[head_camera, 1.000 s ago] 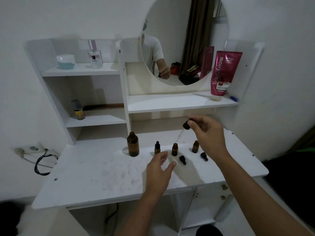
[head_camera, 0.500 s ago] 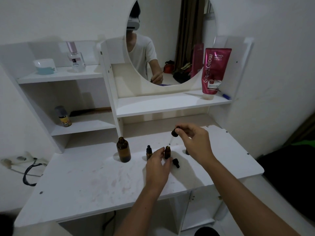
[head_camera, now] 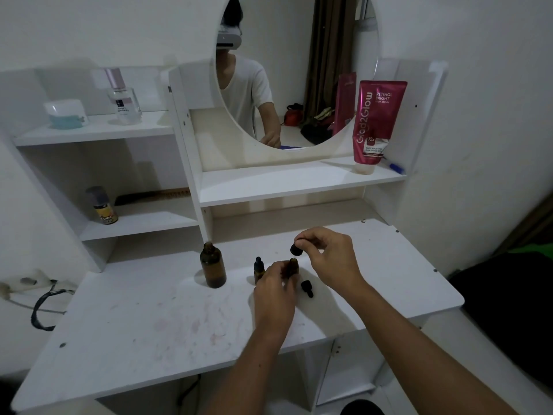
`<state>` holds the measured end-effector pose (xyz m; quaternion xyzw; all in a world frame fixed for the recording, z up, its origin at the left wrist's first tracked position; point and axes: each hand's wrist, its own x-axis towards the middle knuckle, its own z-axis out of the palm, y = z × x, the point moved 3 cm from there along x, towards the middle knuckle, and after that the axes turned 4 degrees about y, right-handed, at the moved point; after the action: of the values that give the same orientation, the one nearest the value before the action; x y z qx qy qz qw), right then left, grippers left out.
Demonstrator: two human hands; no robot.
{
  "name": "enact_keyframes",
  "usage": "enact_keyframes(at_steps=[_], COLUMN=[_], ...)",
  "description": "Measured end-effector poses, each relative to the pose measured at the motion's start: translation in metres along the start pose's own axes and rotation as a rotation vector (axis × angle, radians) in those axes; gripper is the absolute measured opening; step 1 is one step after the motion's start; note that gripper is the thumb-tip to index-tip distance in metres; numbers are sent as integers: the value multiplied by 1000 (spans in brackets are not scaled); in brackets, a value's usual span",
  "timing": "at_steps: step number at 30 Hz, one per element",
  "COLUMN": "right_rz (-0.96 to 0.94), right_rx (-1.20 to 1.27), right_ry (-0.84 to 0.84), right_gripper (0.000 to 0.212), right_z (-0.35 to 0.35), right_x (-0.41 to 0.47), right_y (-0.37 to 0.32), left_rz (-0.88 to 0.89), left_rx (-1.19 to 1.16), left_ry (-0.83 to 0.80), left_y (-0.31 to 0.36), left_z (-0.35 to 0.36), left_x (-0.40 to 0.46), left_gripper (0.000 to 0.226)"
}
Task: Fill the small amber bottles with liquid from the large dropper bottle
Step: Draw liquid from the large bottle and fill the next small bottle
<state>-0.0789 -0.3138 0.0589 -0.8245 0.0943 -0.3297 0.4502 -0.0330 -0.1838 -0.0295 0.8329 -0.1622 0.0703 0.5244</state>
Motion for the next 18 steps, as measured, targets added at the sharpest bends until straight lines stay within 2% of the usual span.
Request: enact_keyframes(at_steps=[8,12,18], right_rz=[73,108,72], right_rx=[37,32,1], right_ry=[-68,-38,20], right_gripper=[13,6,10], right_z=[-2,-3,-2], right_x=[0,0,0], right_y=[1,0,-2], left_rz=[23,27,25], left_rx=[13,46,62], left_ry=[-14,-1,-4], left_y=[-1,0,1], left_z=[-1,-1,-1], left_x=[0,-1,0], left_gripper=[27,27,28])
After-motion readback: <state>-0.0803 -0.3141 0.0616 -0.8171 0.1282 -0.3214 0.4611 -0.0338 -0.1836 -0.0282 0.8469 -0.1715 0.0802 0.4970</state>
